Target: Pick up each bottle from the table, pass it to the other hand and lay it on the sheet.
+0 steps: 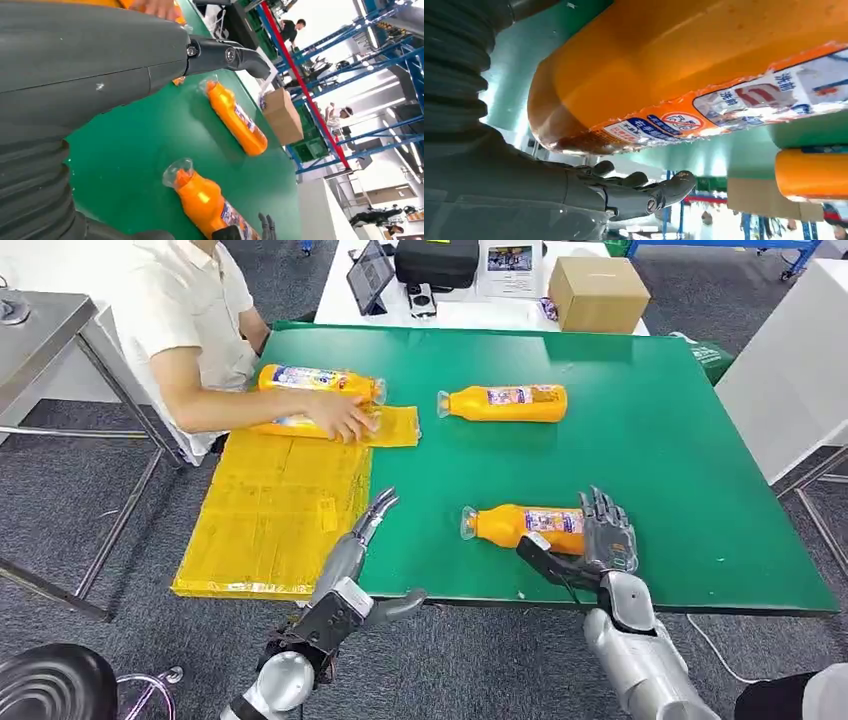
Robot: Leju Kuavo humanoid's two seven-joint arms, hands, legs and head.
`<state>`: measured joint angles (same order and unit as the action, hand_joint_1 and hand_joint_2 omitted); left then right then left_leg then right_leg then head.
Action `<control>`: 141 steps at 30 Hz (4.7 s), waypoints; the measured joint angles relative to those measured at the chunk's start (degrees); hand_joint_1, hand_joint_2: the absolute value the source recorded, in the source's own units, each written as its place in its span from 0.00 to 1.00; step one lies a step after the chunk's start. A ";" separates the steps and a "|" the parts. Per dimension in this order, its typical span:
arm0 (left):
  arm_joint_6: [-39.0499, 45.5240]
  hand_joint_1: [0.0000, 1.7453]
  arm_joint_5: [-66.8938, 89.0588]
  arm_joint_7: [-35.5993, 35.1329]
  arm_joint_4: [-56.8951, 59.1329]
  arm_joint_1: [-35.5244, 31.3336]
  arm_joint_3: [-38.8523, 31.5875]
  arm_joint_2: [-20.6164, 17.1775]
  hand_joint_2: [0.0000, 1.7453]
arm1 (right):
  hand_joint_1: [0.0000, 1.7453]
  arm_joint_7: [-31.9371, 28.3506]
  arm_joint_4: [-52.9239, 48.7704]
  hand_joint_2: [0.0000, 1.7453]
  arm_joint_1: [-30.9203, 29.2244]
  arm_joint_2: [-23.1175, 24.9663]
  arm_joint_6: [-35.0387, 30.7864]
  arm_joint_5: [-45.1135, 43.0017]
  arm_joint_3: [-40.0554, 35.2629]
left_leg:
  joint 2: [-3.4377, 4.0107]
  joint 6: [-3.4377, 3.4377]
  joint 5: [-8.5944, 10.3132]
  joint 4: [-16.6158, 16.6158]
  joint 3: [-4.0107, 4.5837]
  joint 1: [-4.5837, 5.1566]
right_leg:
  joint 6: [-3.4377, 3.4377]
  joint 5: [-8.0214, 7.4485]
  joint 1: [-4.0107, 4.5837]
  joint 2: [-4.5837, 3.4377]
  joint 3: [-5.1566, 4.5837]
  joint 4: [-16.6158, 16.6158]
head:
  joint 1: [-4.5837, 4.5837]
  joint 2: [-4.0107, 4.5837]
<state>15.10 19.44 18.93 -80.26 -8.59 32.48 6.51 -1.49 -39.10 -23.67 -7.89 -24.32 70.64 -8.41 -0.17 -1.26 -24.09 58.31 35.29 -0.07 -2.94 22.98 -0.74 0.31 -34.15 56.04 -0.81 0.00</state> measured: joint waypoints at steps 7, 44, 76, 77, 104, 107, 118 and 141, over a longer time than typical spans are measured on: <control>-0.79 0.00 -3.35 1.73 0.44 -1.17 0.17 0.00 1.00 | 1.00 -9.36 8.22 1.00 -3.09 -2.95 2.03 -5.38 0.63 | -0.04 -0.12 -0.21 -0.01 -0.53 0.00 | -0.03 0.23 0.00 -0.01 0.00 -0.13 | 0.00 0.00; -3.78 0.00 -11.35 3.41 2.91 -3.16 1.51 0.02 1.00 | 1.00 -36.94 6.82 1.00 0.00 1.68 12.71 -32.65 11.91 | 0.30 -0.01 -0.49 -0.01 -0.81 -0.09 | -0.13 0.20 0.10 -0.31 0.78 -0.13 | -0.02 0.00; -9.79 0.00 -44.57 -3.50 7.76 -3.71 2.62 3.41 1.00 | 1.00 -34.53 -29.09 1.00 15.32 15.11 14.42 -52.32 -16.39 | 0.23 0.01 -0.43 -0.01 0.13 -0.08 | -0.08 0.26 0.08 -0.26 -0.10 0.04 | 0.00 0.00; -9.79 0.00 -44.62 -3.34 7.65 -3.73 2.62 3.41 1.00 | 1.00 -34.47 -29.01 1.00 15.27 15.13 14.31 -52.52 -16.85 | 0.23 0.01 -0.43 -0.01 0.13 -0.08 | -0.08 0.26 0.08 -0.26 -0.10 0.04 | 0.00 0.00; -8.48 1.00 -45.60 -3.30 4.05 -5.13 3.28 2.51 1.00 | 1.00 -32.65 -17.62 1.00 11.07 15.19 8.73 -49.37 -19.93 | 0.20 0.00 -0.42 -0.01 0.16 -0.07 | -0.09 0.25 0.08 -0.24 -0.12 0.04 | 0.00 0.00; -9.88 1.00 -45.73 -3.34 5.58 -6.22 3.28 2.47 1.00 | 1.00 -32.02 -17.16 1.00 10.29 15.19 8.30 -48.72 -20.17 | 0.19 0.00 -0.42 -0.01 0.16 -0.07 | -0.09 0.25 0.08 -0.23 -0.12 0.04 | 0.00 0.00; -12.56 1.00 -46.06 -3.01 7.65 -7.59 2.86 2.45 1.00 | 0.00 -32.02 -16.66 1.00 9.91 15.19 9.41 -50.02 -20.57 | 0.19 0.00 -0.42 -0.01 0.17 -0.07 | -0.08 0.26 0.08 -0.23 -0.13 0.05 | -0.02 0.00; -4.81 1.00 -41.86 -0.68 7.15 -6.58 -1.59 0.70 1.00 | 0.00 -37.29 -22.59 0.00 14.23 16.24 -12.80 -47.93 -19.24 | 0.20 0.01 -0.43 -0.01 0.17 -0.08 | -0.07 0.27 0.08 -0.23 -0.17 0.04 | -0.02 0.00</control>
<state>10.29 -22.42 18.25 -73.11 -15.18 30.89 7.22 -38.78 -61.68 -9.44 8.35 -37.12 22.71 -27.66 0.03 -1.25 -24.52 58.30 35.46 -0.15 -3.01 23.25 -0.65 0.08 -34.32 56.08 -0.83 0.00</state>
